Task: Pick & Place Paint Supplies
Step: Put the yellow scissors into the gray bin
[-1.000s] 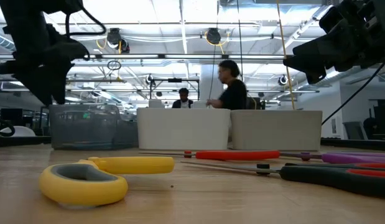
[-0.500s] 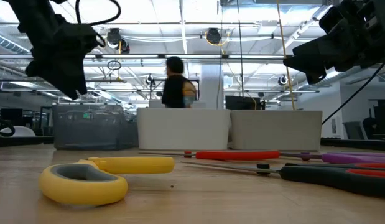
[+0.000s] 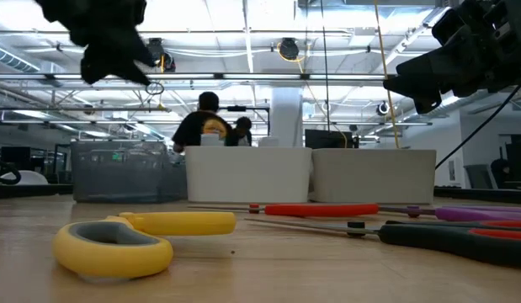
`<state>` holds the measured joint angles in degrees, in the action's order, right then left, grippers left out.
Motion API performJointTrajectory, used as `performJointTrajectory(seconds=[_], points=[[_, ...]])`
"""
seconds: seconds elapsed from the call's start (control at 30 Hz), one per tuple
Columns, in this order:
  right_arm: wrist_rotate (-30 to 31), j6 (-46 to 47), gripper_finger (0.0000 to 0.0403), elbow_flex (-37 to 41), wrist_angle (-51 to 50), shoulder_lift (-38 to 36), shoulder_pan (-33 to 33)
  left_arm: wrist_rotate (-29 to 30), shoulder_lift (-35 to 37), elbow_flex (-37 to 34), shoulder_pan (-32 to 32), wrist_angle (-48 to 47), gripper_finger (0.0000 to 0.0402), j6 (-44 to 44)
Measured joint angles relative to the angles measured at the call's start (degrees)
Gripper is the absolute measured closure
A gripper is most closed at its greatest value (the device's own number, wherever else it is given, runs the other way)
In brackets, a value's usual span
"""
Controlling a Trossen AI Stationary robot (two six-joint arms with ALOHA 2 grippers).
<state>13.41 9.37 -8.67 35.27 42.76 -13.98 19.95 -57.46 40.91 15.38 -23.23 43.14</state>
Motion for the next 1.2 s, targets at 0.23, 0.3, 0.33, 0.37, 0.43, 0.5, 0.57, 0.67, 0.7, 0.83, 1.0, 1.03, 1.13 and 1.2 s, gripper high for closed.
performJointTrajectory(seconds=[0.23, 0.3, 0.33, 0.37, 0.43, 0.5, 0.57, 0.67, 0.7, 0.83, 1.0, 1.03, 1.13, 1.2], points=[[0.0, 0.0, 0.0232, 0.0, 0.02, 0.0, 0.0, -12.82, -8.41, -0.02, 1.65, 22.65, 0.022, -9.99], [0.0, 0.01, 0.0232, 0.0, 0.02, 0.0, 0.01, -18.56, -11.87, -0.02, 3.06, 30.99, 0.022, -14.38], [0.01, 0.0, 0.0232, 0.0, 0.01, 0.0, 0.01, -21.07, -13.91, -0.02, 4.07, 34.89, 0.022, -17.52], [0.01, 0.02, 0.0232, 0.0, 0.01, 0.0, 0.0, -23.27, -15.74, -0.02, 5.21, 37.84, 0.022, -21.7], [0.01, 0.01, 0.0232, 0.0, 0.02, 0.0, 0.0, -25.32, -19.27, -0.01, 7.91, 41.59, 0.022, -32.0], [0.0, 0.02, 0.0232, 0.0, 0.02, 0.0, 0.0, -24.69, -22.87, 0.79, 10.54, 42.23, 0.022, -40.09], [0.0, 0.0, 0.0232, 0.0, 0.01, 0.0, 0.0, -23.66, -26.72, 2.08, 12.39, 42.24, 0.022, -43.31], [0.0, 0.0, 0.0232, 0.0, 0.02, 0.0, 0.01, -23.35, -32.26, 4.07, 14.21, 42.5, 0.022, -45.56], [0.0, 0.01, 0.0232, 0.0, 0.01, 0.0, 0.0, -23.35, -34.09, 4.63, 14.61, 42.5, 0.022, -46.02], [0.0, 0.0, 0.0232, 0.0, -0.02, 0.0, 0.0, -23.38, -40.42, 6.39, 15.16, 42.22, 0.022, -49.2], [0.0, 0.0, 0.0232, 0.0, 0.0, 0.0, 0.0, -23.35, -46.27, 7.91, 13.66, 43.46, 0.022, -51.41], [0.0, 0.0, 0.0232, 0.0, 0.0, 0.0, 0.02, -23.35, -47.15, 8.12, 13.31, 43.5, 0.022, -51.63], [0.0, 0.01, 0.0232, 0.0, -0.01, 0.0, 0.0, -23.28, -48.96, 8.2, 11.87, 43.51, 0.022, -50.81], [0.0, 0.0, 0.0232, 0.0, -0.02, 0.0, 0.0, -22.77, -50.05, 8.26, 10.84, 43.1, 0.022, -49.55]])
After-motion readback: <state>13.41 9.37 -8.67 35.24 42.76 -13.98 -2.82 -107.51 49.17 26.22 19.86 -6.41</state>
